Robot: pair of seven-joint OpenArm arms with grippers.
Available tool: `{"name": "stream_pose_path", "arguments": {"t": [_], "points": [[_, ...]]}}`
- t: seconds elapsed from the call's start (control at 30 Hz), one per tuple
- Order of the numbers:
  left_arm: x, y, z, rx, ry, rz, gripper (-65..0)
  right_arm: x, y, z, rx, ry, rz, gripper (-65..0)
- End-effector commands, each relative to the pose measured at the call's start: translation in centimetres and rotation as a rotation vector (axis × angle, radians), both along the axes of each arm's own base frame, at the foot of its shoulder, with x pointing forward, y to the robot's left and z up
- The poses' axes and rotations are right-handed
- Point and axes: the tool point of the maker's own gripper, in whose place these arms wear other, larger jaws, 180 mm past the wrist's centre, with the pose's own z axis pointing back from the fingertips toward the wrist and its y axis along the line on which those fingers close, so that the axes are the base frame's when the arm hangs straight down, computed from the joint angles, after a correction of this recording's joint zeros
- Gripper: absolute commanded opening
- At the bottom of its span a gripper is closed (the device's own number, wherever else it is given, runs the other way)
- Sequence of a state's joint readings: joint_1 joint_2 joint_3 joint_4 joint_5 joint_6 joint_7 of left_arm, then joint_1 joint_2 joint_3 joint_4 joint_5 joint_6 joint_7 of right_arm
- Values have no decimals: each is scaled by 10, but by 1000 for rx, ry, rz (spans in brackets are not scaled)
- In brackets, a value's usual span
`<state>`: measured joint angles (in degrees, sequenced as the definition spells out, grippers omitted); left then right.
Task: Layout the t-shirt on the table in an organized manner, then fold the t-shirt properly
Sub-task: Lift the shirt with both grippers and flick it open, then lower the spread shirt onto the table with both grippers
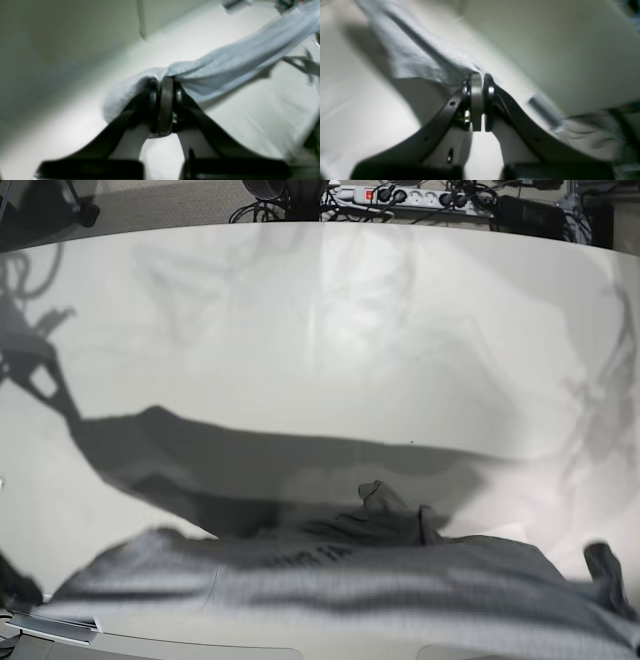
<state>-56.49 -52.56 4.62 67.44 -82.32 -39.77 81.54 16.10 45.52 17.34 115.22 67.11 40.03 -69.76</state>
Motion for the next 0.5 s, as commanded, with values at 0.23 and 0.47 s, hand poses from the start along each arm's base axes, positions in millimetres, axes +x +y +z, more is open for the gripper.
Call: {"name": "stream_pose_path", "arguments": {"t": [0.23,0.47], "points": [[-44,-11,-120,-65,287,-24,-650,-54,16,-67,42,318,115,-650],[-98,-18,-204,-83,518,-27,-650,-90,17,-117,57,499,106,-650]]}}
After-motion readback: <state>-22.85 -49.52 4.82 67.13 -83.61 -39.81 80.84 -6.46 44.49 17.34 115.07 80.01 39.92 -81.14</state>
